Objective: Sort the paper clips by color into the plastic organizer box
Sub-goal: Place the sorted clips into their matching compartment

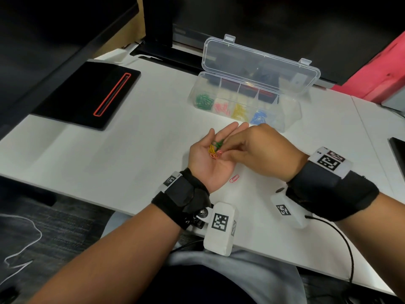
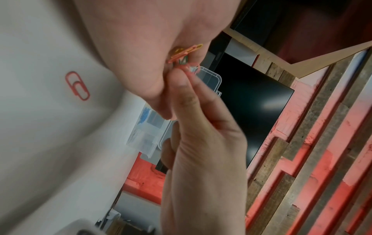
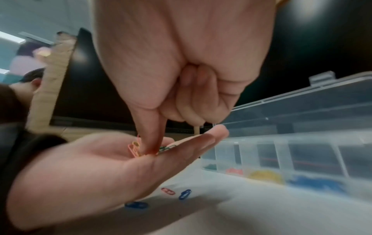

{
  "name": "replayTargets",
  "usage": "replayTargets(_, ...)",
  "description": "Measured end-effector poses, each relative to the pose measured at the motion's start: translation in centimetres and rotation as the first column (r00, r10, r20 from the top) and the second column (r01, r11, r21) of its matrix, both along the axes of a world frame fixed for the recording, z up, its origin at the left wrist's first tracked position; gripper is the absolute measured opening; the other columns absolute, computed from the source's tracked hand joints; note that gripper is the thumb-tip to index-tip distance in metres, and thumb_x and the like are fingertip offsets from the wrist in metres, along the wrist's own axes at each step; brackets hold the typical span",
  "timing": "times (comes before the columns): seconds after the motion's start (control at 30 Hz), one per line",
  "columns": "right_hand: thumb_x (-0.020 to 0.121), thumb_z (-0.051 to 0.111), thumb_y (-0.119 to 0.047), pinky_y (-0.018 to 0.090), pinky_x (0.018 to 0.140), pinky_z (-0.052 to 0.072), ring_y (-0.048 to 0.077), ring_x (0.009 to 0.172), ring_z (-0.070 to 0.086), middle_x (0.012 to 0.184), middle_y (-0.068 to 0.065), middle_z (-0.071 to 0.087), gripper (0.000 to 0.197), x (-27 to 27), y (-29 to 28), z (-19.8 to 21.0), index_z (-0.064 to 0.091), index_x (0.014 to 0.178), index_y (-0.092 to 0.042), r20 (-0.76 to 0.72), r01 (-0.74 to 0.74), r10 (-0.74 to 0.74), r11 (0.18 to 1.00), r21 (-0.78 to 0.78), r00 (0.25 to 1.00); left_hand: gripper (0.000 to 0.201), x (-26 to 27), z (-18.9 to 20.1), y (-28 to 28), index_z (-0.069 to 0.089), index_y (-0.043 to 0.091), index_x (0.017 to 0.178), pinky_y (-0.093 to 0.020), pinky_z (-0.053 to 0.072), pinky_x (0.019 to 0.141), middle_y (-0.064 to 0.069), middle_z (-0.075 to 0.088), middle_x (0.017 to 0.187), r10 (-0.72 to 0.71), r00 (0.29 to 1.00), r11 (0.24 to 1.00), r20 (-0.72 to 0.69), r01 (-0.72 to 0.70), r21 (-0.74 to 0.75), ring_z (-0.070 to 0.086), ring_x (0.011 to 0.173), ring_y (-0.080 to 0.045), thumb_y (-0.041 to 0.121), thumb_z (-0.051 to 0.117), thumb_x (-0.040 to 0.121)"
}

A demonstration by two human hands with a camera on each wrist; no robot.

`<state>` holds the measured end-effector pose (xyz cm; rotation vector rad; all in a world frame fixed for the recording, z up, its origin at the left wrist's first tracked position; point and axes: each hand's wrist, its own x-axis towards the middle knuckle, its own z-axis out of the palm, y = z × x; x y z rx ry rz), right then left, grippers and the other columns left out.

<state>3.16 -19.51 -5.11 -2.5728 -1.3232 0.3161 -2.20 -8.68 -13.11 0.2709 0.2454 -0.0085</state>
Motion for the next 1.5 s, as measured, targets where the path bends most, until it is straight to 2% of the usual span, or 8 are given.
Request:
replayTargets(0.17,0.088,0.067,-0.016,0.017,0.047,0.03,0.007,0.044,0.029,0.047,-0.012,0.039,0.013,0.1,-0.8,-0.1,0.071,0.077,-0.021,-0.478,0.28,-0.144,0.933,0.226,0.866,0.048,0.3,-0.4,-0.1,0.045,-0.007,0.135,-0.037,0.043,0.106,-0.024,0.053,0.136,0.033,0.999,0.999,-0.028,-0.033,0.017,0.05,0.124,-0.033,0.024,0.029,0.103)
replayTargets(0.3,0.081,0.045,-0.025,0.019,0.041,0.008,0.011,0.043,0.009,0.052,-0.004,0.022,0.021,0.8,-1.4,-0.2,0.042,0.062,-0.019,-0.979,0.635,-0.057,0.768,0.082,0.195,0.044,0.2,-0.8,-0.1,0.052,-0.007,0.125,-0.037,0.042,0.106,-0.024,0.059,0.128,0.04,0.999,0.999,0.007,-0.04,0.028,0.061,0.113,-0.03,0.024,0.03,0.102)
replayTargets(0.4,0.078,0.04,-0.028,0.019,0.039,0.008,0.009,0.035,0.017,0.048,-0.003,0.026,0.025,1.3,-1.5,-0.5,0.046,0.059,-0.014,-0.997,0.707,0.076,0.703,0.076,0.031,0.044,0.1,-0.6,-0.2,0.053,-0.006,0.124,-0.038,0.04,0.107,-0.024,0.056,0.131,0.033,0.999,0.999,0.04,-0.034,0.034,0.062,0.111,-0.03,0.025,0.03,0.102)
replayTargets(0.53,0.092,0.045,-0.035,0.017,0.038,0.007,0.008,0.034,0.018,0.049,-0.002,0.03,0.042,0.9,-0.7,-0.7,0.049,0.057,-0.014,-0.993,0.718,-0.013,0.692,0.077,0.119,0.048,0.2,-0.8,-0.1,0.047,-0.007,0.133,-0.038,0.033,0.112,-0.022,0.059,0.123,0.028,0.999,0.999,0.03,-0.029,0.033,0.059,0.109,-0.029,0.027,0.03,0.102)
replayTargets(0.7,0.082,0.073,-0.035,0.026,0.052,0.038,0.009,0.051,0.044,0.059,-0.006,0.059,0.026,-1.0,0.2,-0.6,0.07,0.071,-0.011,-0.542,0.388,-0.21,0.891,0.236,0.813,0.048,0.3,-0.6,-0.1,0.053,-0.005,0.128,-0.039,0.04,0.106,-0.022,0.054,0.136,0.013,1.0,1.0,-0.002,-0.013,0.028,0.057,0.117,-0.03,0.027,0.027,0.103)
replayTargets(0.77,0.075,0.078,-0.036,0.028,0.068,0.049,0.008,0.069,0.057,0.075,-0.006,0.07,0.009,-1.3,0.5,-1.1,0.076,0.079,-0.028,-0.271,0.249,-0.197,0.953,0.173,0.942,0.049,0.4,-0.7,-0.1,0.052,-0.004,0.13,-0.044,0.034,0.112,-0.021,0.054,0.137,0.015,1.0,1.0,-0.012,-0.015,0.024,0.053,0.125,-0.032,0.029,0.027,0.103)
replayTargets(1.2,0.082,0.063,0.002,0.008,0.054,0.037,0.0,0.046,0.046,0.056,-0.014,0.061,0.015,-1.4,-0.3,-0.7,0.074,0.082,-0.008,-0.554,0.439,-0.194,0.827,0.351,0.81,0.047,0.2,-0.1,0.0,0.05,-0.008,0.129,-0.038,0.057,0.084,-0.024,0.058,0.13,0.057,0.998,0.998,0.025,-0.057,-0.016,0.06,0.114,-0.034,0.025,0.029,0.103)
replayTargets(1.5,0.082,0.068,-0.029,0.019,0.056,0.051,0.012,0.066,0.065,0.08,-0.01,0.071,0.011,-2.1,1.2,-2.0,0.072,0.084,-0.039,-0.185,0.254,-0.225,0.955,0.153,0.957,0.05,0.2,-0.5,0.0,0.049,-0.002,0.135,-0.043,0.031,0.114,-0.02,0.056,0.136,0.029,0.999,1.0,-0.045,-0.03,-0.009,0.057,0.118,-0.028,0.029,0.026,0.103)
